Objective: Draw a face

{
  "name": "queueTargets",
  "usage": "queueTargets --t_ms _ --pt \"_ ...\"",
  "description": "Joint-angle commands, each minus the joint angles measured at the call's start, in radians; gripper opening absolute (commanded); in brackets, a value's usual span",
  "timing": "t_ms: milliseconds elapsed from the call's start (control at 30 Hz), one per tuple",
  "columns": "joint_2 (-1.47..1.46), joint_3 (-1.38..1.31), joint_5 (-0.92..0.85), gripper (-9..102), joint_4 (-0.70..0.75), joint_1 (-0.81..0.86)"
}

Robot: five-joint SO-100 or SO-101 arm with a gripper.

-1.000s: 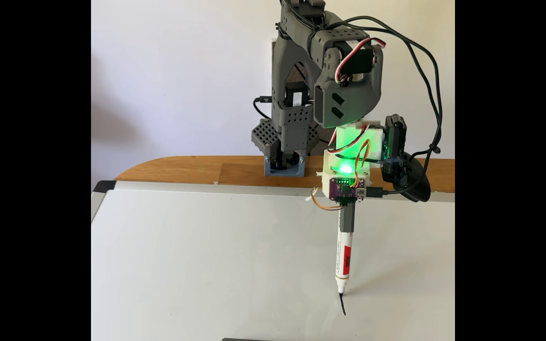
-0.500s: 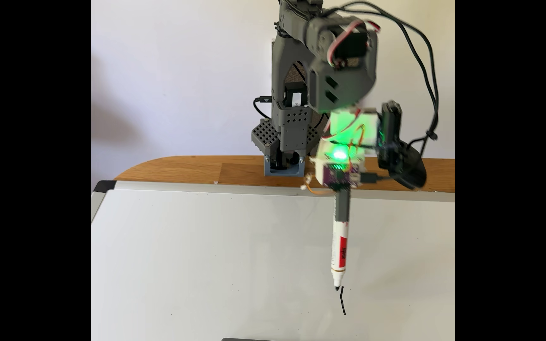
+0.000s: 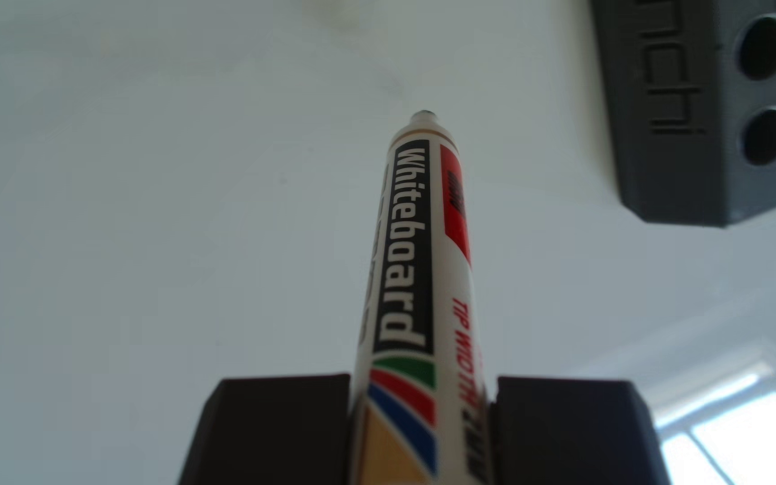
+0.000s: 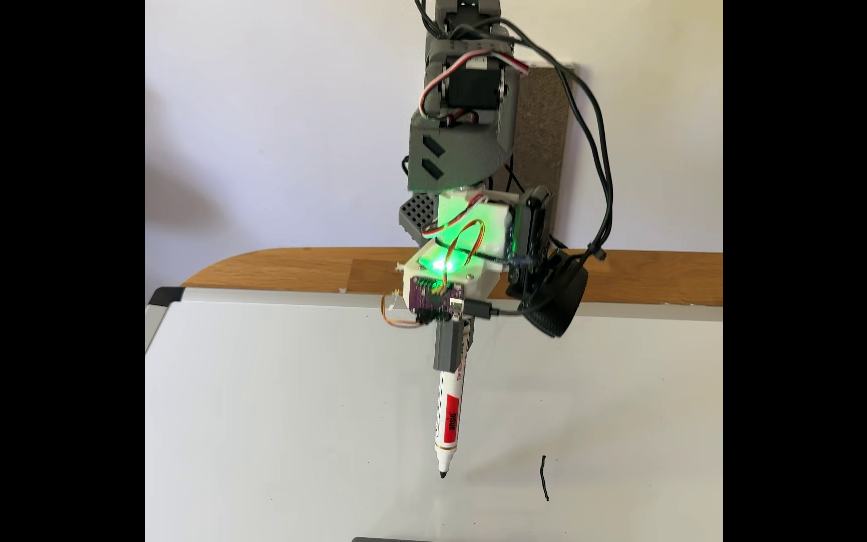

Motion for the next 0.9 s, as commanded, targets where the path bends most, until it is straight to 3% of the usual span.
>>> queueTargets --t_ms 0,167,467,867 --pt "0.005 -0.060 -0.002 -1 -0.038 0.011" --pt "-0.014 -0.060 -0.002 -1 -0.100 0.011" --pt "-0.026 -0.058 -0.003 -1 -0.084 0.011" --pt "-0.005 -0.060 -0.003 -1 0.048 0.003"
